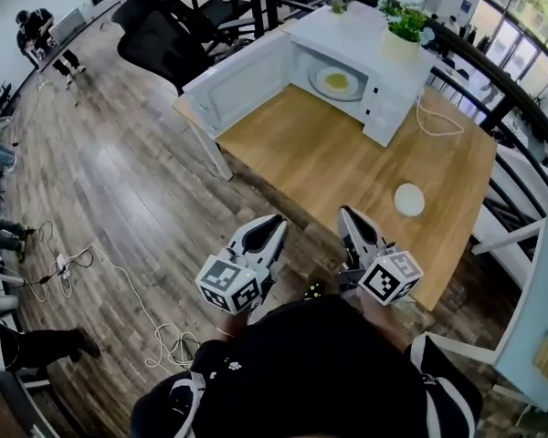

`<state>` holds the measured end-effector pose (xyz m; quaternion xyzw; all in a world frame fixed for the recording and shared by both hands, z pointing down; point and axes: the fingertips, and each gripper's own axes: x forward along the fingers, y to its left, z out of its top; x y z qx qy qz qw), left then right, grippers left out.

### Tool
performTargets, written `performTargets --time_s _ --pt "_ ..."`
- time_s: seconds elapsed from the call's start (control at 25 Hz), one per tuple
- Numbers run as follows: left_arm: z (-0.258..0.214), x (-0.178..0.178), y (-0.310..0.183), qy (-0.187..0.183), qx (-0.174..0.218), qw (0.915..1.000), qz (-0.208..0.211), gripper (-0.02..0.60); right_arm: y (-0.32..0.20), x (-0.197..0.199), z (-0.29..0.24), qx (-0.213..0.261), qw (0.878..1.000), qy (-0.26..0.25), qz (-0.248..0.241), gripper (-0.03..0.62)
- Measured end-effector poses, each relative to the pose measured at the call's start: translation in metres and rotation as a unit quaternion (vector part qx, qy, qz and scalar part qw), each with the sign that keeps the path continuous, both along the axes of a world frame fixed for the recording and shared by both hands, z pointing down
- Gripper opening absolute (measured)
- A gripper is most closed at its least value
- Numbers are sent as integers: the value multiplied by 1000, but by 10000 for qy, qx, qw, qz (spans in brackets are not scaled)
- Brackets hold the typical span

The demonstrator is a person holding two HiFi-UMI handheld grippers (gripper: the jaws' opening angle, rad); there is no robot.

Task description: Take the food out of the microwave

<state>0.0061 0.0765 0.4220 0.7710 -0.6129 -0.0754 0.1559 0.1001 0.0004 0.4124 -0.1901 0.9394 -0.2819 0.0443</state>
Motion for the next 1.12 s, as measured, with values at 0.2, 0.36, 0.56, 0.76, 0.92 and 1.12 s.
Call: performTargets --time_s 0.2,0.36,0.56,0.76,0.92,1.12 --pt "-1 12 -26 -58 23 9999 97 40 -27 14 2 -4 9999 -76 124 2" --pt "0 18 -34 -91 -51 9999 134 40 -36 19 5 -53 9998 -161 132 2" --pt "-2 20 -41 -131 -138 9997 183 40 -39 20 7 -193 9993 -292 157 2" --pt "-1 25 -55 -193 -153 9993 299 40 -49 29 8 -231 9986 -367 296 2" --pt "6 27 -70 -121 -178 9990 388 40 -62 38 15 -232 9981 -320 465 2" --pt "13 15 -95 -21 -207 9988 447 40 -80 40 19 -213 9975 -170 649 2"
